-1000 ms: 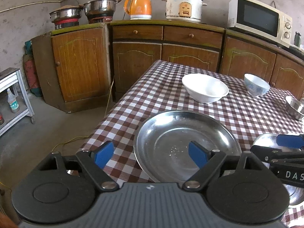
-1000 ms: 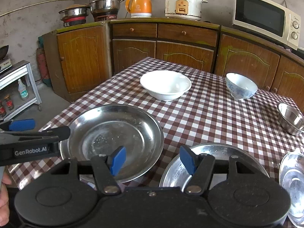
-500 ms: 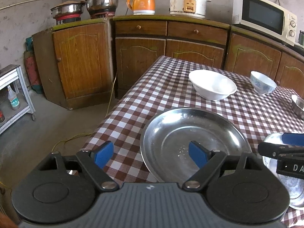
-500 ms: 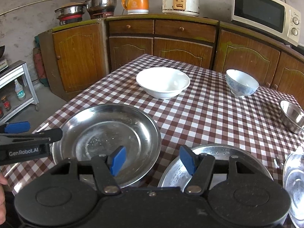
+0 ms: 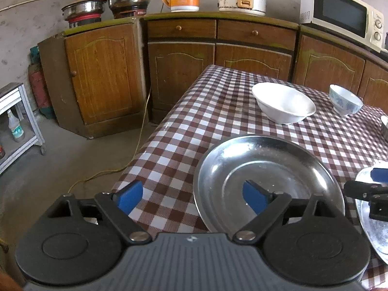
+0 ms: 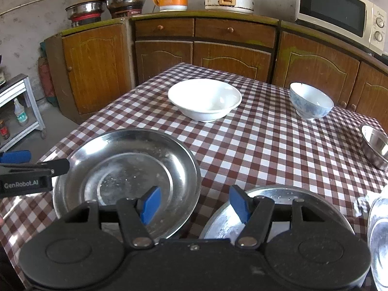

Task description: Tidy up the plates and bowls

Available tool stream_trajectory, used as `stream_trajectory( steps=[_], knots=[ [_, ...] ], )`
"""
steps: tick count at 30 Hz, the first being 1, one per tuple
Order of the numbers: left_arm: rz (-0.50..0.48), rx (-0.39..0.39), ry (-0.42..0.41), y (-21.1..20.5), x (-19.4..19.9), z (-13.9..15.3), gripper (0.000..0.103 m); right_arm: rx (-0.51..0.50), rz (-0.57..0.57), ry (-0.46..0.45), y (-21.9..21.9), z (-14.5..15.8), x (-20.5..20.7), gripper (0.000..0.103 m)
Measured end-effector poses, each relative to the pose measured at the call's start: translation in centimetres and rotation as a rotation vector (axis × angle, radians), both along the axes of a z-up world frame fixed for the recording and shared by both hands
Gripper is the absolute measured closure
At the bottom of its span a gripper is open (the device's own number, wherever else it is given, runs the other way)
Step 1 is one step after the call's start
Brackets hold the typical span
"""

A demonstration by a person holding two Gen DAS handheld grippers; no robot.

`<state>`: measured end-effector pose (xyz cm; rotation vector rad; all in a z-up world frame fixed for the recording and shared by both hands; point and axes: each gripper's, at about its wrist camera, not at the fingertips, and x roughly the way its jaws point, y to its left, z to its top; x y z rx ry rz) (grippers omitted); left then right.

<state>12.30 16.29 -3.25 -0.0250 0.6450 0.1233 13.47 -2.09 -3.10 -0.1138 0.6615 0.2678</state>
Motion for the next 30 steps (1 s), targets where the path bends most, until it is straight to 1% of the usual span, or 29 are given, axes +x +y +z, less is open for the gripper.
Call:
stream_trajectory(
  steps=[9, 16, 22, 30],
  knots=[
    [-0.025, -0.012, 0.023, 0.9, 1.2, -0.8, 0.01, -0.009, -0.002, 0.014, 0.3, -0.7, 1.0, 0.028],
    [-0.037, -0.044, 0.038, 1.8, 1.7, -1.3, 0.01, -0.013, -0.004, 0.019, 0.4, -1.1, 1.5, 0.028],
    [-0.051, -0.031, 0.049, 1.6, 2.5, -1.6, 0.011, -0.01, -0.009, 0.024, 0.2, -1.3, 1.9, 0.028],
    [-0.062, -0.019, 0.064, 1.5, 3.2, -2.0, 0.019, -0.013, -0.004, 0.037, 0.1, -2.0, 2.6, 0.028]
  ],
)
